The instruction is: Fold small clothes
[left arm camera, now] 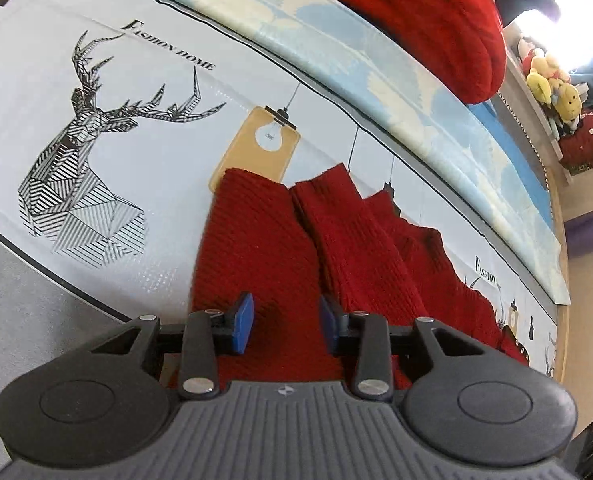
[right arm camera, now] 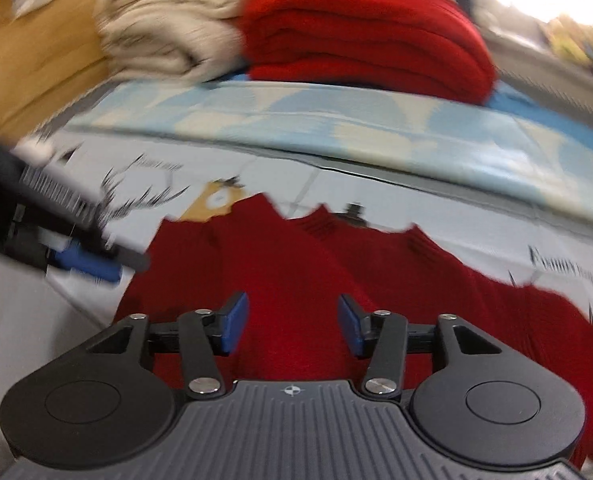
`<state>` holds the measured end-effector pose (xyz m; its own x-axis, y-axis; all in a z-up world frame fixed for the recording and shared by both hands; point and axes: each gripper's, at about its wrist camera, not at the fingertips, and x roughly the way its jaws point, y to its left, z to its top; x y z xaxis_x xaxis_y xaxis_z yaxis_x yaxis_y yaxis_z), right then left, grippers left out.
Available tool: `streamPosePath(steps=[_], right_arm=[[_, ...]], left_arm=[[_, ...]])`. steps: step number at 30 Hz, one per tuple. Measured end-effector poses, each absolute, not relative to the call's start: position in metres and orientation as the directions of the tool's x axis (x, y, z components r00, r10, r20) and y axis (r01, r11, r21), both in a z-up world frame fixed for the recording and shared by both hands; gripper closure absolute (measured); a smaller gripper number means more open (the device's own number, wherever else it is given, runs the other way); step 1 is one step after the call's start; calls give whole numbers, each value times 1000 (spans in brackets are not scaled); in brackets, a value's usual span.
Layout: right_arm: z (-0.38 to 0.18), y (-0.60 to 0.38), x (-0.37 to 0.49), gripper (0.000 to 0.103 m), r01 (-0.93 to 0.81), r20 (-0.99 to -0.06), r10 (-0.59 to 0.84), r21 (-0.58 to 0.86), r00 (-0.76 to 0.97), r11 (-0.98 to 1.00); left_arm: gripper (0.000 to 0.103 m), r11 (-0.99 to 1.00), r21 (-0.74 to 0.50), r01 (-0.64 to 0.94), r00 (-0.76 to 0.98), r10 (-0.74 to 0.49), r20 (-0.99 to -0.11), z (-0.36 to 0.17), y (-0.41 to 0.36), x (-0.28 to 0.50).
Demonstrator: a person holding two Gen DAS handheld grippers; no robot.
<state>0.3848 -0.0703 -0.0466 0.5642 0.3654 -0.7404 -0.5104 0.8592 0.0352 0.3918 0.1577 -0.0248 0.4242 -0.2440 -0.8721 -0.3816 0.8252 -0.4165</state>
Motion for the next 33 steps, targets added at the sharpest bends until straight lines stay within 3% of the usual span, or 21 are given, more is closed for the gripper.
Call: streamPosePath(steps=[6,7,10,13,15,18,21,23,26,28,29,33], right_arm=[[-67,-46,364,54,-598,-771,265,-180,579,781],[-67,-49,363,61,-593,-771,261,-182,581,784],[-60,-58,362,88,-572,-765,284,-131,578,810],[-43,-76,361,91,-468,-712,272,-90,648,879],[-32,-99,364,91,-327,-684,253,22,684,945],[-40,-141,361,91,-8,-735,170,218,656,976],[-80,-169,353,89,257,-875,198,334,441,907],[-98,-175,345,80,346,-912,229,348,341,871],[-91,-171,343,76,325,-902,216,346,374,880],[-83,-172,346,56,321,-890,199,345,409,882],[-80,-175,348,52,330,-888,182,338,423,881],[-79,-194,354,50,401,-892,138,326,431,856]], left_arm=[[62,826,-419,-377,429,-245,-870,-19,158,384],[62,827,-420,-375,430,-246,-869,-18,158,384],[62,826,-419,-377,434,-243,-868,-15,160,383],[62,825,-417,-380,437,-238,-868,-14,162,383],[62,825,-417,-380,439,-236,-867,-12,162,382],[62,826,-417,-379,443,-234,-866,-10,163,382],[62,829,-410,-380,437,-230,-870,-11,162,382],[62,829,-408,-383,436,-227,-871,-12,163,382],[60,828,-404,-389,434,-223,-873,-12,163,383],[57,829,-402,-390,431,-221,-875,-13,162,384],[55,829,-400,-390,430,-221,-875,-13,162,384],[54,831,-397,-390,424,-220,-878,-16,161,386]])
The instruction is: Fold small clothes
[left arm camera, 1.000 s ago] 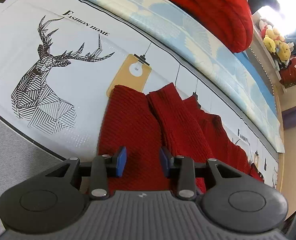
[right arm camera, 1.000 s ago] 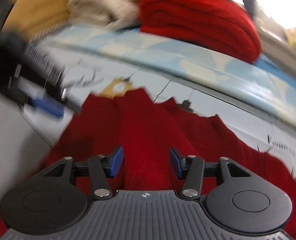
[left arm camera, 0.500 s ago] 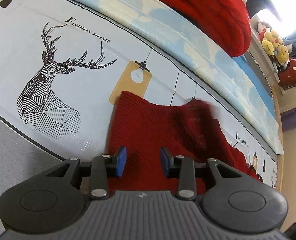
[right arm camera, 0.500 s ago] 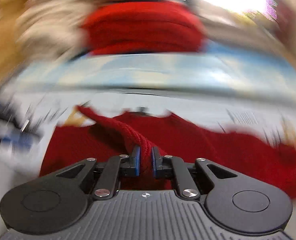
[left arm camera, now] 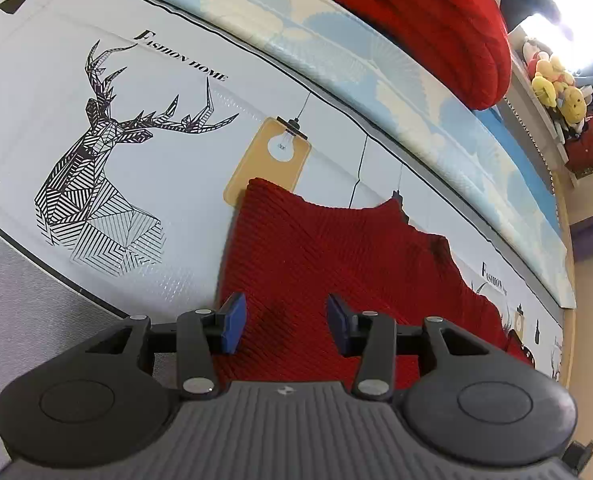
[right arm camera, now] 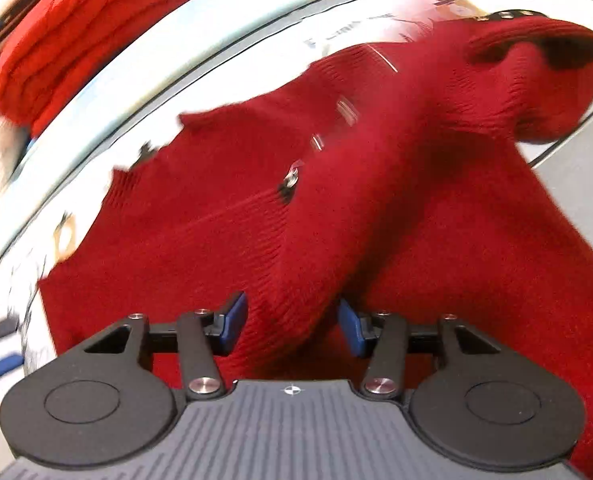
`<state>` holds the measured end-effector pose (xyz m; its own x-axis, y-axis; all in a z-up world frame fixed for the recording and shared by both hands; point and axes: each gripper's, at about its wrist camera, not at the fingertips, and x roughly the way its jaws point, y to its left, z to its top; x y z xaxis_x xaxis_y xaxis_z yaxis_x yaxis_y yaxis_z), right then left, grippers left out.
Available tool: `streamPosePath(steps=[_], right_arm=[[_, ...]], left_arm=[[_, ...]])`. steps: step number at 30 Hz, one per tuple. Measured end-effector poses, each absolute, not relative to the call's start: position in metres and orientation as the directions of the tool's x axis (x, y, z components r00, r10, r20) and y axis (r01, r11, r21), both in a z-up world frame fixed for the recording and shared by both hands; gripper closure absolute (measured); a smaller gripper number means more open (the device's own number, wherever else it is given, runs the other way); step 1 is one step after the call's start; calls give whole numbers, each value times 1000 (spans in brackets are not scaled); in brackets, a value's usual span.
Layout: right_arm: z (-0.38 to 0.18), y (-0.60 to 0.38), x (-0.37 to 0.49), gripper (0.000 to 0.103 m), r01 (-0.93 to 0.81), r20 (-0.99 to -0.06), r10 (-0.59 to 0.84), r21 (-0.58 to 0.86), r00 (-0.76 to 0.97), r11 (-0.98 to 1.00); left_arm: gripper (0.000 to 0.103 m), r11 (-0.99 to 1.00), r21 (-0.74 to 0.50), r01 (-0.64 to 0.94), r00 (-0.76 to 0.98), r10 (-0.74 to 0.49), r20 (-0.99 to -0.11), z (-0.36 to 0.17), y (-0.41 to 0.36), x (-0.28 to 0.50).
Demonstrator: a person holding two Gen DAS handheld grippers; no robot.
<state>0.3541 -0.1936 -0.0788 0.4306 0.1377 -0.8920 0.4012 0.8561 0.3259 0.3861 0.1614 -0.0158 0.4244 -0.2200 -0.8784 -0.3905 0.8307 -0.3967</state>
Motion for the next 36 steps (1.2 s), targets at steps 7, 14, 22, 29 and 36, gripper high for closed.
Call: streamPosePath(steps=[7,14,22,29,36], right_arm=[[-101,-241,374,47,569,-919,141,343,369,747],[-101,-263,364,73,651,-921,120,351,372,673],[-77,-251,376,91,541,-861,92,393,500,743],[-13,-230,373,92,284,-621,91,478,779,831],[-100,-273,378,83,689,-921,101,351,376,635]], left_arm=[[54,832,-400,-385,426,-224,-877,-15,159,388],[54,834,-392,-389,422,-217,-880,-17,161,387],[54,832,-398,-387,427,-221,-877,-15,163,389],[54,807,-380,-452,454,-159,-877,-9,205,388],[54,812,-348,-469,413,-147,-899,-24,215,390]])
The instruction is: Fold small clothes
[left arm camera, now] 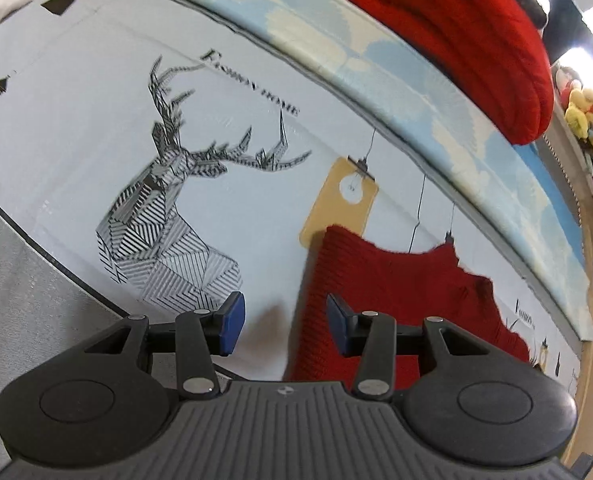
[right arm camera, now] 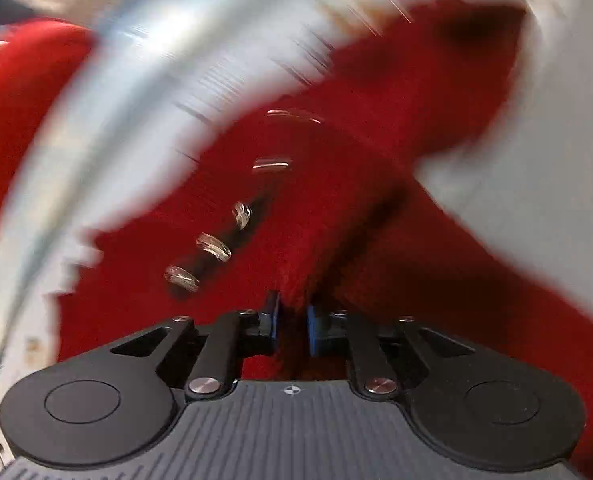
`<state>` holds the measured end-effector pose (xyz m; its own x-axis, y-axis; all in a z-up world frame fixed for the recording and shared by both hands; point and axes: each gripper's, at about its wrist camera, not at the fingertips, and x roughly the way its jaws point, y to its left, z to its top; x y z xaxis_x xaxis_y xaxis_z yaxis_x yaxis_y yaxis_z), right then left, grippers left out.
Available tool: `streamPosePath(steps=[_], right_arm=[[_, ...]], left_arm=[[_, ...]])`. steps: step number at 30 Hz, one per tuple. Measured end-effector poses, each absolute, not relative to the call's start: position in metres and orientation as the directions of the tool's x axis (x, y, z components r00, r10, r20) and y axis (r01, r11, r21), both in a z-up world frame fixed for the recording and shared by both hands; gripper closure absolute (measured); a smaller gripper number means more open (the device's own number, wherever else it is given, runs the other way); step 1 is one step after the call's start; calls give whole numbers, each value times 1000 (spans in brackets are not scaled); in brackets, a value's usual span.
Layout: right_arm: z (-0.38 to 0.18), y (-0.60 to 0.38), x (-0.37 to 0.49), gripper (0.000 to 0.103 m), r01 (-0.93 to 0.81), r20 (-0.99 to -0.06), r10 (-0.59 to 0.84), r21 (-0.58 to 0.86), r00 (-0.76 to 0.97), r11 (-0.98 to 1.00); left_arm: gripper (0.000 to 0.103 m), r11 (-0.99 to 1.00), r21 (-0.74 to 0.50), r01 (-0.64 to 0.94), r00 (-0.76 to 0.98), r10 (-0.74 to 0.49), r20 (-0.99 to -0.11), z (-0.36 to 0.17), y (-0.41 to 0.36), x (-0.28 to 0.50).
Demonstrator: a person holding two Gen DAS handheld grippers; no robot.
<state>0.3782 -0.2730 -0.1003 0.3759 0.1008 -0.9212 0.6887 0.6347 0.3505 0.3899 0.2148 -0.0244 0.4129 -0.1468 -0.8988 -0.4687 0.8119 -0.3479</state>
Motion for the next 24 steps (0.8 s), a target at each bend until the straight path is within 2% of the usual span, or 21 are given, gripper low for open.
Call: streamPosePath(steps=[2,6,11,13,15,16,19,22,24], right_arm=[[-91,-270,382,80,666,-916,93,350,390,659],[-74,-264,380,72,627,-891,106,390,441,675],[-85,-271,383,72,664,-907,128,384,400,642],[-91,-270,383,72,667,-908,132,384,396,638],[-96,-268,385,72,658,-905,140,391,401,644],[-95,-268,382,72,652,-903,146,396,404,647],[-95,-267,383,72,637,-897,170,413,408,651],[-97,-267,383,72,627,-895,195,424,402,654],[-98,-267,385,72,619,-897,205,422,392,662]], left_arm=[[54,820,-346,-456,399,-159,-903,-30,206,392],[43,849,-346,-400,355,-204,-912,-46,177,398],[42,900,-283,-331,300,-184,-936,-67,142,406],[44,918,-238,-316,287,-147,-947,-76,135,407],[81,936,-192,-296,298,-100,-949,-77,130,406],[84,939,-184,-291,321,-85,-943,-73,131,405],[87,901,-221,-372,382,-69,-922,-59,150,400],[85,888,-210,-410,338,-67,-939,-67,159,402],[73,891,-160,-425,294,-31,-955,-68,157,405]])
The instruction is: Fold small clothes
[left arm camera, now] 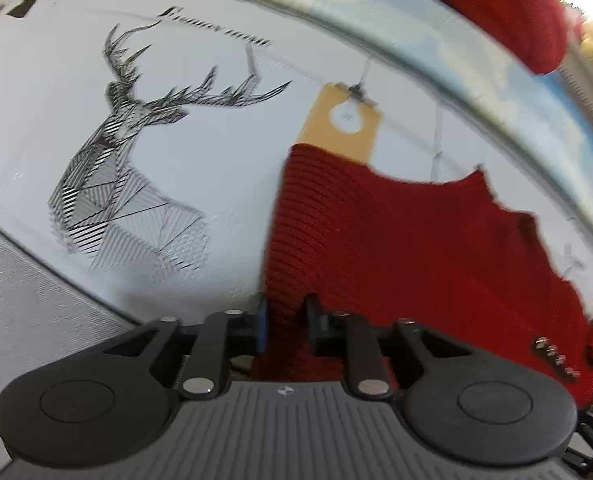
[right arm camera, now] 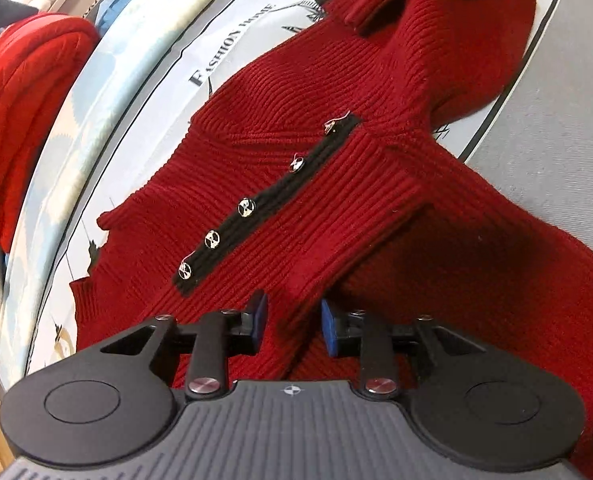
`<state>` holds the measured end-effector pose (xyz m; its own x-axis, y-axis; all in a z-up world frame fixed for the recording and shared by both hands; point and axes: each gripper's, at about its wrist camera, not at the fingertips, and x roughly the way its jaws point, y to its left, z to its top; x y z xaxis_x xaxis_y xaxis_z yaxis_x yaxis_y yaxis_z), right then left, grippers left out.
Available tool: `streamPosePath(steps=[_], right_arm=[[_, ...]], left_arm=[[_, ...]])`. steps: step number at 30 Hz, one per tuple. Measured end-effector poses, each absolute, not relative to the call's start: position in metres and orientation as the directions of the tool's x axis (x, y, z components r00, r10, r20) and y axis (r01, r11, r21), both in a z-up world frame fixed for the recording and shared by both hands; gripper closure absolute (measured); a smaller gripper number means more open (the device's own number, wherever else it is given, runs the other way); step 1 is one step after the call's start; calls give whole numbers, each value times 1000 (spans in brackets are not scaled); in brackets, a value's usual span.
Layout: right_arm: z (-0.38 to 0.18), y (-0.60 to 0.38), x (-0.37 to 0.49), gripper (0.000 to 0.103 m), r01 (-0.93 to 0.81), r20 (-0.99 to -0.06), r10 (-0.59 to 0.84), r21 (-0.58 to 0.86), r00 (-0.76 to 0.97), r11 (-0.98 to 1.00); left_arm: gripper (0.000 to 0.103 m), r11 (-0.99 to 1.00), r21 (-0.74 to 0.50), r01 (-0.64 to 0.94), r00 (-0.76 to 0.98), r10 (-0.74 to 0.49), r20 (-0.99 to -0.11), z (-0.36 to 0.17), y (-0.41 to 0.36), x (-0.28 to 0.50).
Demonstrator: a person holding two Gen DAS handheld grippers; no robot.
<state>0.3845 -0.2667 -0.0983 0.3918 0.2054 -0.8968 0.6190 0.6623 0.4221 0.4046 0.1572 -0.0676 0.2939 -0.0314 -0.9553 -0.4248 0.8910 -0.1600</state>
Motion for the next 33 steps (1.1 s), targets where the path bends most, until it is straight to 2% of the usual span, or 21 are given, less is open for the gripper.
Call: streamPosePath(steps=[3,7,10,13,15,16,17,18,19,21,26,33], right_arm=[[-100,-266,385,72,620,-902,209,415,379,666],[-88,-272,381,72,631,-904,182,403,386,663],[-58,-276,371,72,625,-876,120,422,466,657],[-25,-283,363,72,579,-802,54,475,595,663],[-17,-299,369,71,579,-766,11,496,643,647],[-17,-312,373,70,593,-758,-7,504,652,628],[-19,-325,379,69,622,-761,-39,499,648,604],[-23,-340,384,62,655,-770,-69,488,634,576],[-29,-355,389,50,678,-778,-74,490,623,548],[-49,-383,398,42,712,-799,-31,515,600,477],[-90,-441,396,42,802,-825,-30,539,564,259],[-97,-475,395,40,748,-744,-107,637,660,186]], left_arm=[[72,896,-153,-418,349,3,-937,-40,152,404],[72,937,-226,-267,461,-82,-884,-11,121,400],[72,945,-250,-210,379,-157,-912,-34,100,399],[72,976,-157,-149,230,-121,-966,-76,82,398],[70,982,-132,-138,247,-95,-964,-72,77,399],[70,981,-135,-138,263,-95,-960,-64,75,399],[65,980,-150,-131,294,-106,-950,-54,73,399],[60,979,-166,-118,328,-120,-937,-42,70,399],[58,979,-177,-101,355,-130,-926,-32,67,398],[54,981,-184,-56,391,-148,-908,-18,59,397],[54,985,-171,-6,372,-157,-915,-17,51,398],[54,985,-175,-1,385,-161,-909,-13,64,388]])
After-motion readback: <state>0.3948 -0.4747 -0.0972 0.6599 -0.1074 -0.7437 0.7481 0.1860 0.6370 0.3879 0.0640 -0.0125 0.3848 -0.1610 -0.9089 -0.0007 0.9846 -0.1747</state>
